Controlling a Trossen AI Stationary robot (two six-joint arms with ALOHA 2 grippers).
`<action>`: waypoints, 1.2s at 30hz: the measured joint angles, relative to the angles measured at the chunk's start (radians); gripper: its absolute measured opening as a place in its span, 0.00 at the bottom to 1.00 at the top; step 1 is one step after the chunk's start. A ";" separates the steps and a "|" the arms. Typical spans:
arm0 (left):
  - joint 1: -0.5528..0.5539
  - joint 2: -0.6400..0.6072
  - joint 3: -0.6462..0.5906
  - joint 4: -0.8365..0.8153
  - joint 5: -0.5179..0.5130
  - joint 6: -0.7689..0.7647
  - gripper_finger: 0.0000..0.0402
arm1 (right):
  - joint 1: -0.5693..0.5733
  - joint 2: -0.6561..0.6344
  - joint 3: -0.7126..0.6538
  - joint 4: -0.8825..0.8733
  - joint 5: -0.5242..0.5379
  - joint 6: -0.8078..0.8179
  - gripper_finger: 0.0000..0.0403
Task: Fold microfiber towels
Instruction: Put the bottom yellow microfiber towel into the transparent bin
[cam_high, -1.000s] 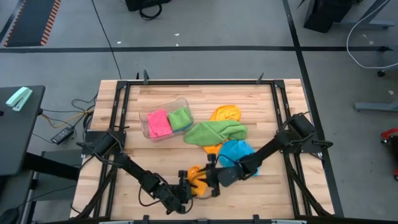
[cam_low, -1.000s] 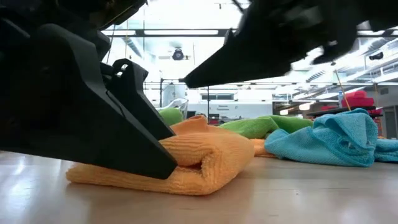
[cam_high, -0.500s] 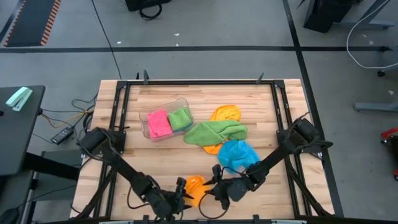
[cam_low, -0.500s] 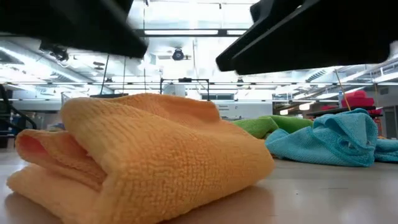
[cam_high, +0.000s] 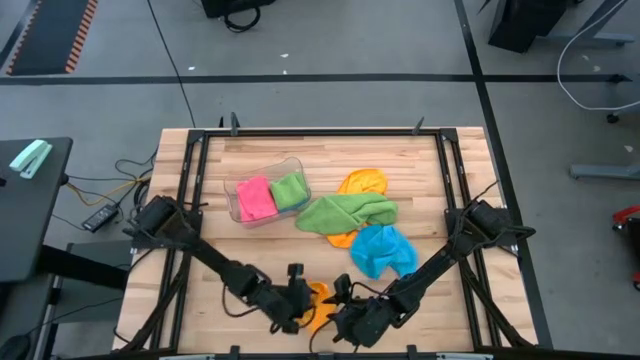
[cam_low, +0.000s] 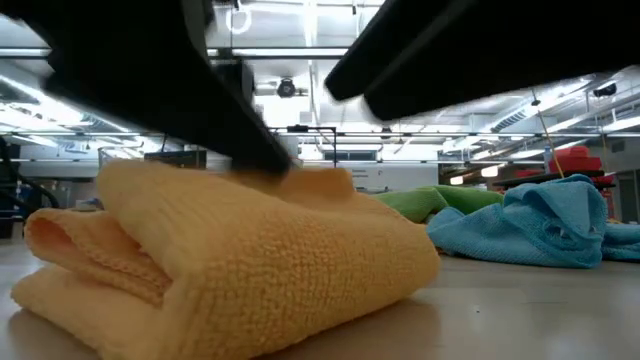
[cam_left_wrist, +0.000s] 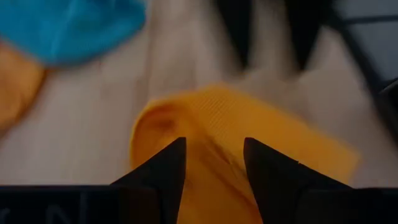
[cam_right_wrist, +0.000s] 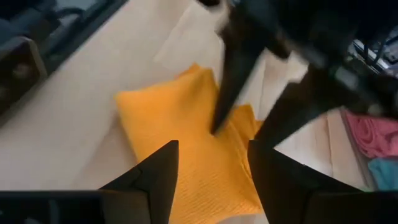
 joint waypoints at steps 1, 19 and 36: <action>0.006 0.000 0.000 -0.028 0.014 -0.028 0.43 | 0.006 0.000 0.001 0.002 0.000 0.008 0.53; -0.032 0.000 0.002 -0.238 -0.038 -0.121 0.43 | 0.038 0.000 0.000 -0.016 0.001 0.038 0.56; -0.011 0.000 0.002 -0.297 -0.135 -0.118 0.43 | 0.037 0.000 0.000 -0.022 0.001 0.035 0.56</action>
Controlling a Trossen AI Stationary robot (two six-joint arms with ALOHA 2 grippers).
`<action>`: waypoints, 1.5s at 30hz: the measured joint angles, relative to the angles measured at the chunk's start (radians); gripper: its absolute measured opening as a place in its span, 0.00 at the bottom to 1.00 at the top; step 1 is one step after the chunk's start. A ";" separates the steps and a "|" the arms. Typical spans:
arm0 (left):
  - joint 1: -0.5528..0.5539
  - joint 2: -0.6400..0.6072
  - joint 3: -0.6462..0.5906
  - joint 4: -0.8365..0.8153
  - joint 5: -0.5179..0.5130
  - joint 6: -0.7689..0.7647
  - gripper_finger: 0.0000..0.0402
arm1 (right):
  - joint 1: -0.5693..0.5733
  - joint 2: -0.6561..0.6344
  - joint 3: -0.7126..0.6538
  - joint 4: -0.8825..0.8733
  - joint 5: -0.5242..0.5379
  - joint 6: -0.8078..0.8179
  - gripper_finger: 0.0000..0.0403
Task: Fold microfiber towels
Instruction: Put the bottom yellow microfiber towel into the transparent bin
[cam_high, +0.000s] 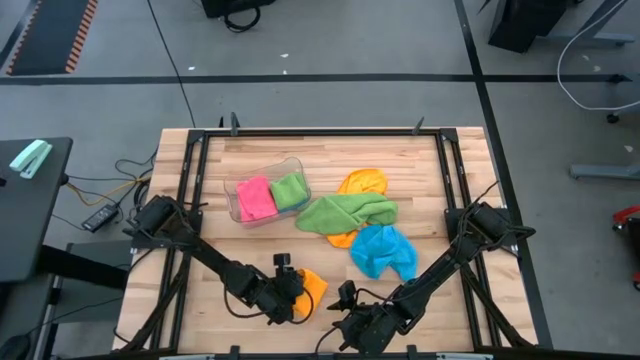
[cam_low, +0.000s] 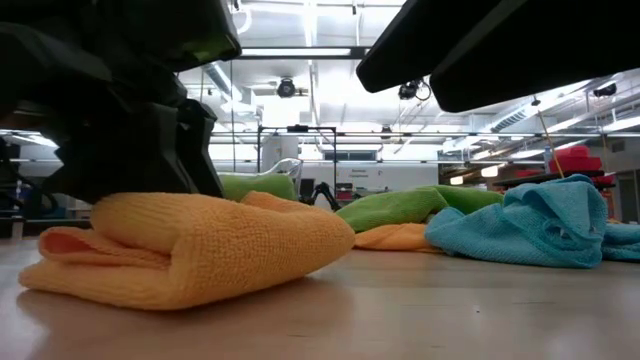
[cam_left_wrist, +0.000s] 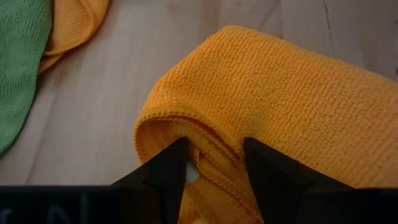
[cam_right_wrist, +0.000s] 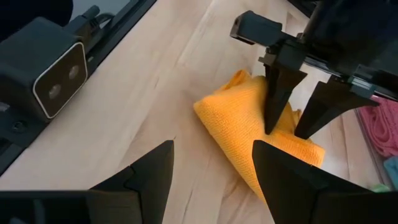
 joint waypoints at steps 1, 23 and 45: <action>0.000 0.000 0.000 0.000 0.000 0.000 0.43 | 0.000 0.000 0.000 0.000 0.000 -0.003 0.56; 0.021 0.000 0.000 -0.013 0.002 0.027 0.43 | -0.093 -0.002 0.037 -0.007 -0.026 -0.184 0.77; -0.103 -0.143 -0.001 0.004 0.003 0.351 0.43 | -0.051 -0.002 0.036 -0.061 0.144 -0.130 0.77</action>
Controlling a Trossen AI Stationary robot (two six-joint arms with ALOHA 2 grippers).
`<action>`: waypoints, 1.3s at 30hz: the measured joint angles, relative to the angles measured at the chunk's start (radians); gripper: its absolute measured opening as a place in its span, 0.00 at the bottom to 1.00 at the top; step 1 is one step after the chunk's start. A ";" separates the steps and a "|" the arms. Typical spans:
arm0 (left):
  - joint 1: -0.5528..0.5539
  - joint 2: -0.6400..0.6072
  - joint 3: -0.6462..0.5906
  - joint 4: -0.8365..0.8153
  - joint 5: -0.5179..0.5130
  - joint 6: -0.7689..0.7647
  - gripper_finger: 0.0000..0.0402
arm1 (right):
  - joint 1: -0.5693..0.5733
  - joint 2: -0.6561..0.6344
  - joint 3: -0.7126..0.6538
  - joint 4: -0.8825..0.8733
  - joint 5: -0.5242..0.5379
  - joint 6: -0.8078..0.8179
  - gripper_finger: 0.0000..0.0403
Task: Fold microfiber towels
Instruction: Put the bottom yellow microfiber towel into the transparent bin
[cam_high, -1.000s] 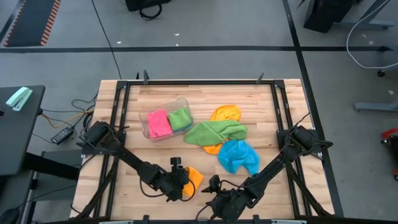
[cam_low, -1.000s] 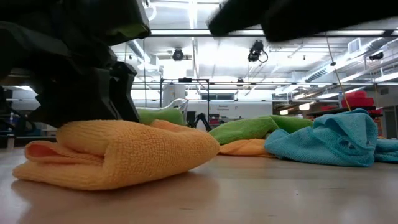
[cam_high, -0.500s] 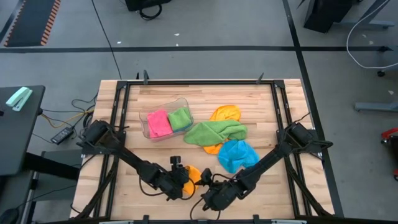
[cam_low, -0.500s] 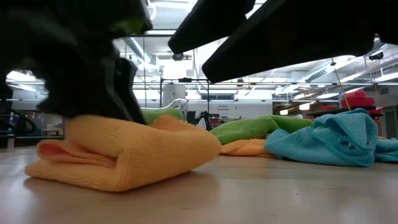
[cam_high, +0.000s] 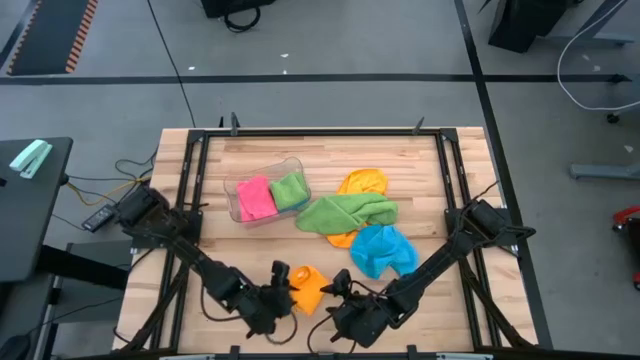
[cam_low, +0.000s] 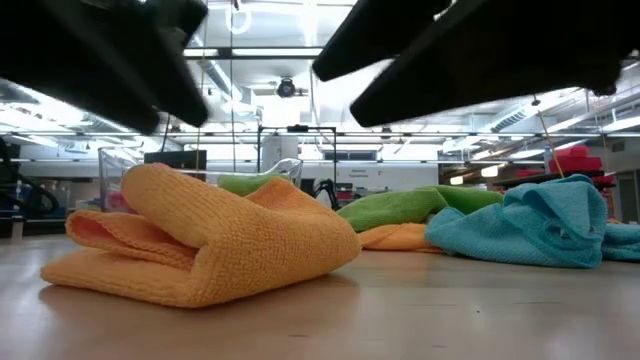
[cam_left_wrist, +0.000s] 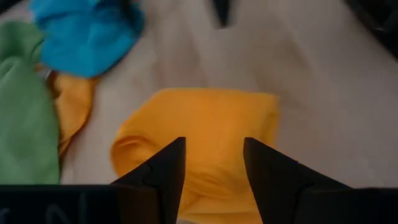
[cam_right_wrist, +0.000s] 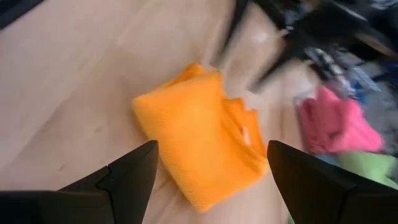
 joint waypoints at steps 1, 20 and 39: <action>-0.006 0.007 0.000 0.007 0.002 0.004 0.43 | 0.003 0.000 0.000 0.000 0.017 0.016 0.77; -0.009 0.245 0.351 -0.398 0.016 0.013 0.75 | 0.001 0.000 0.000 -0.023 0.043 0.134 0.77; -0.005 0.347 0.386 -0.532 -0.057 0.078 0.69 | 0.001 0.000 0.000 -0.005 0.043 0.134 0.77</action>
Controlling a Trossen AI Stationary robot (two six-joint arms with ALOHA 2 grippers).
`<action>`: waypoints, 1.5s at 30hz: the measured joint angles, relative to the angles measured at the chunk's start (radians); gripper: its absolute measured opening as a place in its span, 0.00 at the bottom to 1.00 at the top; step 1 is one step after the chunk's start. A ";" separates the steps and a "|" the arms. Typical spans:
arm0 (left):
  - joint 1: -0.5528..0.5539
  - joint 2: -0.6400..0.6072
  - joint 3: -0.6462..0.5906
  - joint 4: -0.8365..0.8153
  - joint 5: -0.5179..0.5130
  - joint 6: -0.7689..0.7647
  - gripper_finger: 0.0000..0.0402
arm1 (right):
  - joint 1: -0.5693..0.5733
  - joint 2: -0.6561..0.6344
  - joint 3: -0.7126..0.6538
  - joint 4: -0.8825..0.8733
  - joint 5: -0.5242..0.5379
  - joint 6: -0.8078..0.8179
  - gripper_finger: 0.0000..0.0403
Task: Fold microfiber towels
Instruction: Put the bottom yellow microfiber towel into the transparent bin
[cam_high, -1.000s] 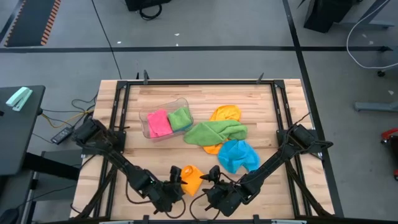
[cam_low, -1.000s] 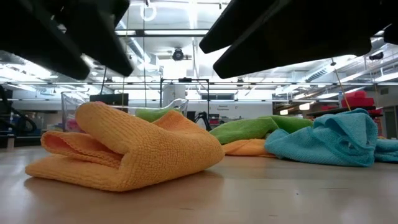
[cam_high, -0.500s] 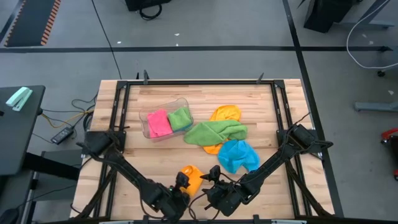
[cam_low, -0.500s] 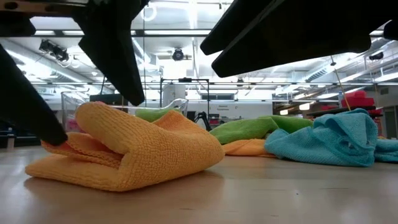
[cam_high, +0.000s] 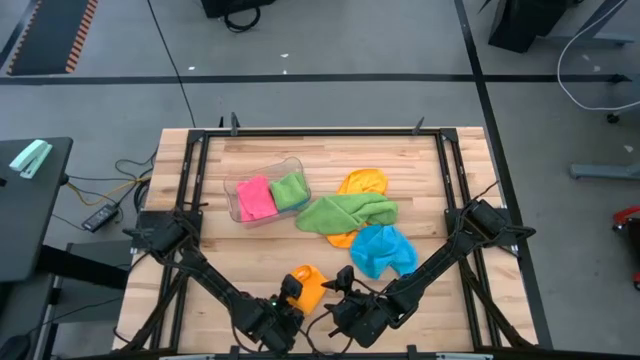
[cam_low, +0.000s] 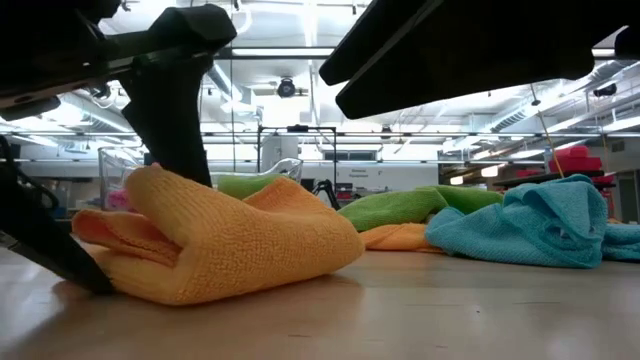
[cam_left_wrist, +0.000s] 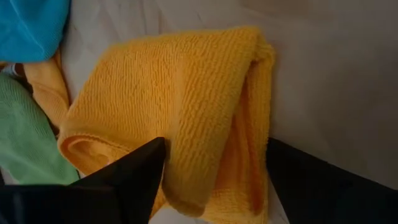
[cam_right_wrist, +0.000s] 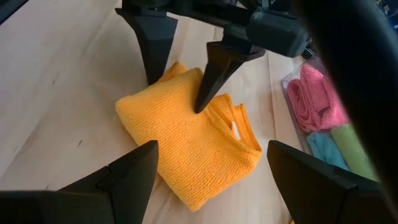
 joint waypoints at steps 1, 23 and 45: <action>0.003 0.007 0.001 -0.002 0.000 -0.003 0.68 | 0.000 0.000 0.000 0.000 0.000 0.000 0.77; 0.014 0.040 -0.002 -0.027 0.012 -0.057 0.05 | 0.003 0.000 0.000 0.035 -0.007 0.000 0.77; 0.014 0.010 0.203 -0.598 -0.038 -0.303 0.05 | 0.008 -0.001 0.000 0.024 -0.008 0.006 0.77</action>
